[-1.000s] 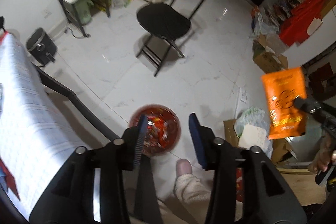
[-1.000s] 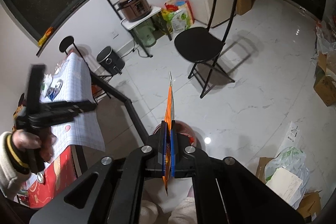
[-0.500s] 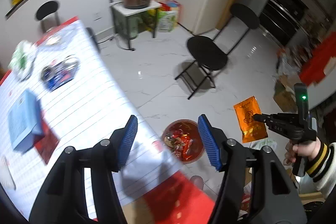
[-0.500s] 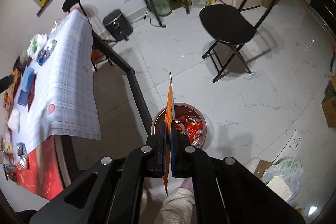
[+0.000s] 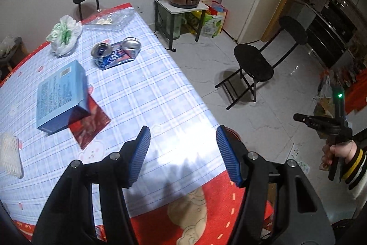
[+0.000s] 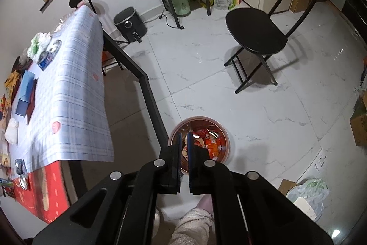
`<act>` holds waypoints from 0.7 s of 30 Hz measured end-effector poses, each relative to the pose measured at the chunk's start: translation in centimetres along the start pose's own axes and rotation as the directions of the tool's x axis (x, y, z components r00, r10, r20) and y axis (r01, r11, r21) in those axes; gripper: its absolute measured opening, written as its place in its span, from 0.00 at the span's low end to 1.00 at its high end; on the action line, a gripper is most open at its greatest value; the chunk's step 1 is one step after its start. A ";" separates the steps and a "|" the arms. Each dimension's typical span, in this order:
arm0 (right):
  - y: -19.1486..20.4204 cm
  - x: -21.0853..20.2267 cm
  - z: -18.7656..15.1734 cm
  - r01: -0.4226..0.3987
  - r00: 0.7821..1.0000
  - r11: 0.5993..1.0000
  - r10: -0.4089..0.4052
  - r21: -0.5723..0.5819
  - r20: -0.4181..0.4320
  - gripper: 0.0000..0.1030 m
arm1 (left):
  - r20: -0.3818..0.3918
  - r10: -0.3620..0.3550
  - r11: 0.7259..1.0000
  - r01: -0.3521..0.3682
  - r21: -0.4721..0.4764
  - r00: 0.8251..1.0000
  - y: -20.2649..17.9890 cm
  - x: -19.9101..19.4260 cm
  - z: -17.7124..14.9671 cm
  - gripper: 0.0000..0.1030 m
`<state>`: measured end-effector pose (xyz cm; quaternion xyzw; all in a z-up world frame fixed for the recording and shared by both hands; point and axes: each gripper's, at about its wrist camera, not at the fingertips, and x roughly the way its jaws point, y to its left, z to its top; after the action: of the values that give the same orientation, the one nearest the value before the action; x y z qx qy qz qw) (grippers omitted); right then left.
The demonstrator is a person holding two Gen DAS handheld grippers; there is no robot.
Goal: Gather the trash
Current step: 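Move both tools back to the table toward the blue crushed can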
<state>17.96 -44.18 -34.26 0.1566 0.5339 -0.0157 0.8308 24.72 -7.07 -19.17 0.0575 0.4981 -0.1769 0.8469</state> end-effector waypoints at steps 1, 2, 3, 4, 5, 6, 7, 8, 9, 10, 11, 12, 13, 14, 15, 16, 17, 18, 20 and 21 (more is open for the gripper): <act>0.6 -0.6 0.0 -0.006 1.000 1.000 0.006 -0.008 0.011 0.12 | 0.004 0.002 1.000 -0.002 0.000 1.000 0.2 -0.3 -0.1 0.59; 1.1 -1.1 0.0 -0.009 1.000 1.000 0.010 -0.017 0.020 0.21 | 0.009 0.005 1.000 -0.005 -0.002 1.000 0.4 -0.6 -0.3 0.59; 1.5 -1.5 0.0 -0.013 1.000 1.000 0.014 -0.024 0.028 0.33 | 0.014 0.005 1.000 -0.005 -0.006 1.000 0.8 -1.0 -0.5 0.59; 2.4 -2.3 0.0 -0.025 0.999 0.999 0.026 -0.038 0.044 0.39 | 0.019 0.003 1.000 -0.003 -0.011 1.000 1.2 -1.4 -0.7 0.59; 2.9 -2.8 0.0 -0.030 0.998 0.998 0.032 -0.048 0.054 0.49 | 0.022 0.002 1.000 -0.002 -0.017 1.000 1.6 -1.7 -0.8 0.59; 3.6 -3.3 0.0 -0.033 0.997 0.998 0.037 -0.059 0.066 0.57 | 0.029 0.003 1.000 -0.002 -0.027 1.000 2.2 -2.3 -1.1 0.59; 4.7 -4.0 0.0 -0.042 0.996 0.996 0.048 -0.077 0.081 0.60 | 0.033 0.004 0.999 -0.003 -0.035 0.999 2.7 -2.6 -1.2 0.59; 5.5 -4.4 0.1 -0.055 0.994 0.995 0.063 -0.089 0.089 0.66 | 0.038 0.007 0.999 -0.005 -0.044 0.999 3.2 -3.1 -1.5 0.59; 6.7 -4.9 0.0 -0.078 0.991 0.991 0.089 -0.104 0.100 0.71 | 0.044 0.014 0.998 -0.011 -0.060 0.999 4.1 -3.8 -2.0 0.59; 7.5 -5.2 0.1 -0.093 0.989 0.989 0.105 -0.114 0.106 0.73 | 0.049 0.020 0.997 -0.016 -0.074 0.999 4.9 -4.3 -2.3 0.59; 8.6 -5.5 0.1 -0.112 0.986 0.985 0.126 -0.131 0.110 0.78 | 0.054 0.027 0.996 -0.022 -0.090 0.998 5.8 -4.8 -2.8 0.59; 9.6 -5.7 0.2 -0.125 0.984 0.981 0.142 -0.145 0.110 0.81 | 0.059 0.036 0.993 -0.029 -0.115 0.998 7.0 -5.5 -3.4 0.59; 10.9 -5.8 0.2 -0.146 0.980 0.975 0.165 -0.167 0.107 0.82 | 0.063 0.044 0.990 -0.035 -0.136 0.997 7.8 -6.0 -3.9 0.59; 12.2 -5.9 0.1 -0.162 0.978 0.968 0.184 -0.189 0.103 0.83 | 0.068 0.053 0.987 -0.042 -0.157 0.996 8.8 -6.6 -4.5 0.59; 13.9 -6.0 0.1 -0.179 0.974 0.959 0.204 -0.218 0.097 0.83 | 0.072 0.066 0.982 -0.052 -0.184 0.995 10.0 -7.3 -5.3 0.59; 15.2 -6.0 0.1 -0.192 0.972 0.953 0.218 -0.236 0.091 0.83 | 0.076 0.080 0.975 -0.062 -0.213 0.994 11.2 -8.0 -6.3 0.59; 16.6 -5.9 0.0 -0.209 0.968 0.943 0.237 -0.258 0.082 0.83 | 0.078 0.087 0.971 -0.068 -0.230 0.993 12.0 -8.5 -6.8 0.59; 18.2 -5.9 0.0 -0.226 0.964 0.932 0.255 -0.282 0.071 0.83 | 0.079 0.101 0.964 -0.078 -0.256 0.992 13.1 -9.2 -7.8 0.59; 20.8 -5.6 -0.4 -0.248 0.959 0.913 0.279 -0.323 0.052 0.83 | 0.074 0.128 0.946 -0.100 -0.309 0.989 15.4 -10.3 -9.9 0.60; 22.2 -5.4 -0.5 -0.260 0.956 0.903 0.290 -0.343 0.039 0.83 | 0.070 0.138 0.938 -0.107 -0.329 0.988 16.1 -10.8 -10.8 0.60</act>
<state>19.47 -23.72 -24.25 0.0865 0.4637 0.1854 0.8620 16.80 13.53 -16.51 -0.0598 0.4762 -0.0418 0.8763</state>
